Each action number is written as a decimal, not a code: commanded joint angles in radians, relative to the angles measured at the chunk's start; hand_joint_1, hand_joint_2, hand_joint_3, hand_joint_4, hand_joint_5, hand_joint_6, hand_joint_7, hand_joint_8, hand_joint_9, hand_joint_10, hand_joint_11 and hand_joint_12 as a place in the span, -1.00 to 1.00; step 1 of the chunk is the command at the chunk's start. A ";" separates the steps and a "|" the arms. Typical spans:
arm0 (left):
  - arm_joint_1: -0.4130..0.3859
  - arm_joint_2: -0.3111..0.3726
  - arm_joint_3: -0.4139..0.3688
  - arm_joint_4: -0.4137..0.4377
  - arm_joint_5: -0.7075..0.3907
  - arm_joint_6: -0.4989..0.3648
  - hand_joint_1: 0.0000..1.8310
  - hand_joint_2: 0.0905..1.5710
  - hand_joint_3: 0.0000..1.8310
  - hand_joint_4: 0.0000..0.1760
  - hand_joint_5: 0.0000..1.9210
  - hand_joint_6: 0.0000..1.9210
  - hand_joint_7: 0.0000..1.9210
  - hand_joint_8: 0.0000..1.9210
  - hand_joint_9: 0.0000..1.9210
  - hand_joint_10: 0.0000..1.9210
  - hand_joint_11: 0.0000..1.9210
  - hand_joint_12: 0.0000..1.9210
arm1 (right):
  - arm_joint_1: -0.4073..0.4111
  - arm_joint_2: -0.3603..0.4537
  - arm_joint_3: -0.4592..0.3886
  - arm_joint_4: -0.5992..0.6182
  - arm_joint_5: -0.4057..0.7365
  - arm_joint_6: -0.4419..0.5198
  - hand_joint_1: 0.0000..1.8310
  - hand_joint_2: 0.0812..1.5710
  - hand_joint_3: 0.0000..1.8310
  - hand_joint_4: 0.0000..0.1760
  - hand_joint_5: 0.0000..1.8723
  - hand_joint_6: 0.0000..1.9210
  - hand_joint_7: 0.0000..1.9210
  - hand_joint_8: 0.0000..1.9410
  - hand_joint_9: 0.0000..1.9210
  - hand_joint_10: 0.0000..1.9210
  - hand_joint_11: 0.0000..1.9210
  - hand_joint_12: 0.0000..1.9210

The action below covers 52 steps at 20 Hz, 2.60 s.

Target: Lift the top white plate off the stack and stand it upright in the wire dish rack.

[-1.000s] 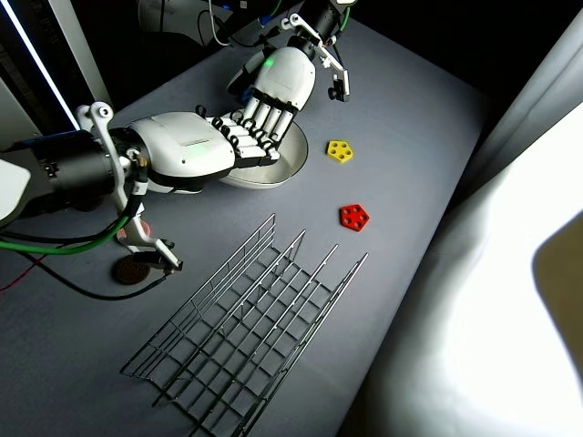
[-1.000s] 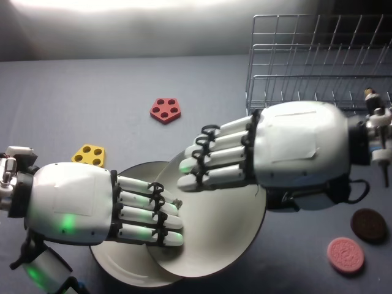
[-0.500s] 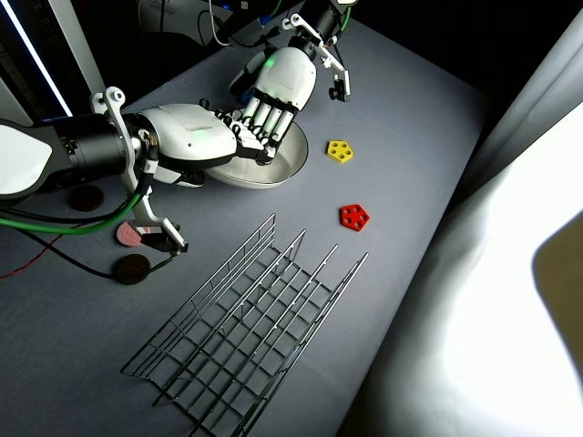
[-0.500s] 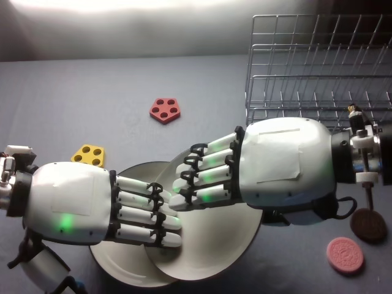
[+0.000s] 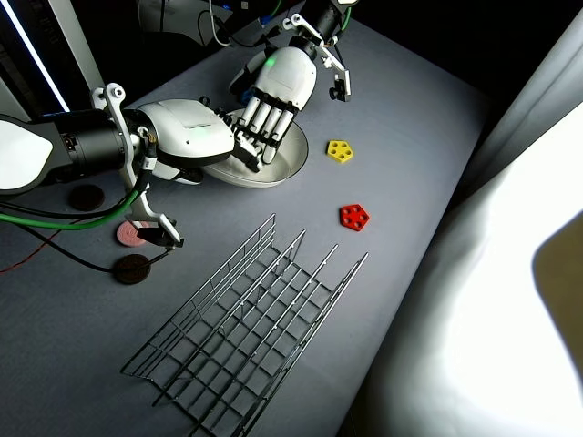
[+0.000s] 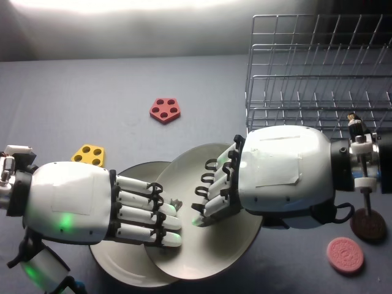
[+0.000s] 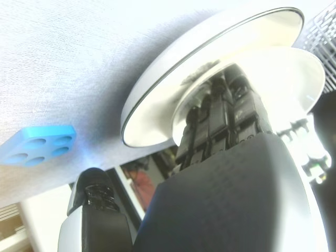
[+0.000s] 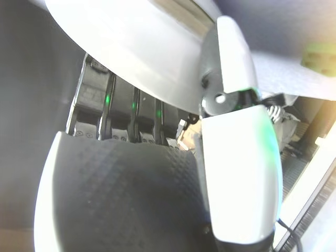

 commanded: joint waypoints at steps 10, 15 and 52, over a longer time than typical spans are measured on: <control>-0.003 -0.013 -0.007 -0.010 -0.010 0.002 -0.86 0.22 -1.00 -1.00 -0.87 -1.00 -0.83 -1.00 -0.83 -1.00 -0.99 -0.60 | -0.043 0.015 0.012 0.089 0.069 0.002 0.62 0.43 -1.00 -1.00 -0.19 0.29 -0.12 -0.05 -0.06 0.06 -0.17 0.64; -0.004 -0.009 0.002 -0.048 -0.022 0.000 -0.85 0.21 -1.00 -1.00 -0.85 -1.00 -0.81 -1.00 -0.81 -1.00 -0.99 -0.57 | -0.073 0.019 0.007 0.092 0.069 0.002 0.62 0.43 -1.00 -1.00 -0.19 0.31 -0.11 -0.06 -0.09 0.06 -0.17 0.63; -0.036 0.087 0.305 -0.293 -0.250 -0.022 -0.86 0.23 -1.00 -1.00 -0.85 -1.00 -0.81 -1.00 -0.82 -1.00 -0.99 -0.61 | 0.340 -0.045 0.192 -0.275 0.331 0.556 0.64 0.29 -1.00 -1.00 0.08 -0.03 0.18 -0.50 0.17 -0.30 0.04 0.36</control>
